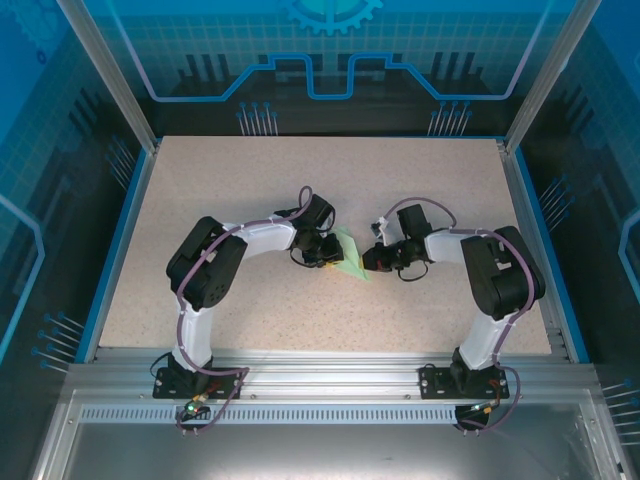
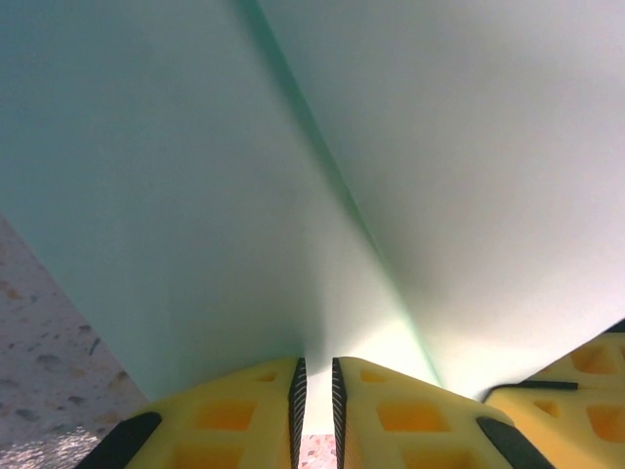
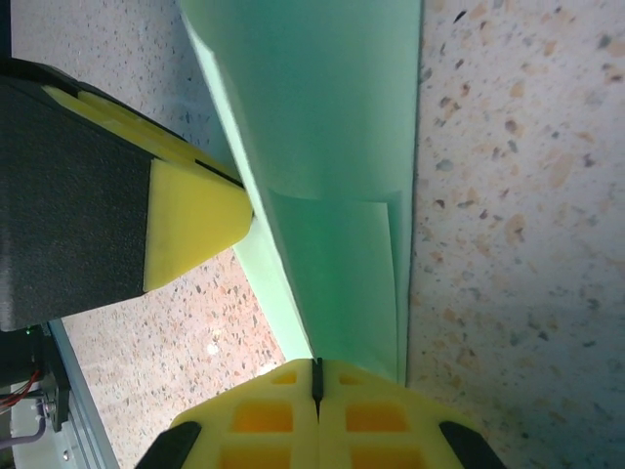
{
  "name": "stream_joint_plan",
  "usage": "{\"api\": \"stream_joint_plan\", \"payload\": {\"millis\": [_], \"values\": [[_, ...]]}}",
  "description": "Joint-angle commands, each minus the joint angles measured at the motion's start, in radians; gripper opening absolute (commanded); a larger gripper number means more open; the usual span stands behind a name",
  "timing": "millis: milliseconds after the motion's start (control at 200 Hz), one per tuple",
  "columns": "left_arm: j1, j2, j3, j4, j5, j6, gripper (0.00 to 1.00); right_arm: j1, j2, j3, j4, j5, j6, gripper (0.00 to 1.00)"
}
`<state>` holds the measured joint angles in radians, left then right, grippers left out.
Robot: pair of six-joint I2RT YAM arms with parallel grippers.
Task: Fold a paper plane with a square sheet of paper (fold left side to right side)
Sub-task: Fourth fold the wing at the center of the table.
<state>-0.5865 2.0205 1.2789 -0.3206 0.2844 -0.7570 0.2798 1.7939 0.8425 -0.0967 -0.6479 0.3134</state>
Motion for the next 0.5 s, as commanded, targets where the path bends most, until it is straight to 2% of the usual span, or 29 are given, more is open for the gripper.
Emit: {"api": "stream_joint_plan", "payload": {"millis": [0, 495], "values": [[-0.008, 0.036, 0.018, -0.056, -0.03, 0.027, 0.2, -0.025, 0.017, 0.027, -0.029, -0.014, -0.021, 0.01], [-0.008, 0.047, 0.024, -0.071, -0.046, 0.03, 0.2, -0.033, 0.024, 0.061, -0.067, -0.02, -0.03, 0.02]]}}
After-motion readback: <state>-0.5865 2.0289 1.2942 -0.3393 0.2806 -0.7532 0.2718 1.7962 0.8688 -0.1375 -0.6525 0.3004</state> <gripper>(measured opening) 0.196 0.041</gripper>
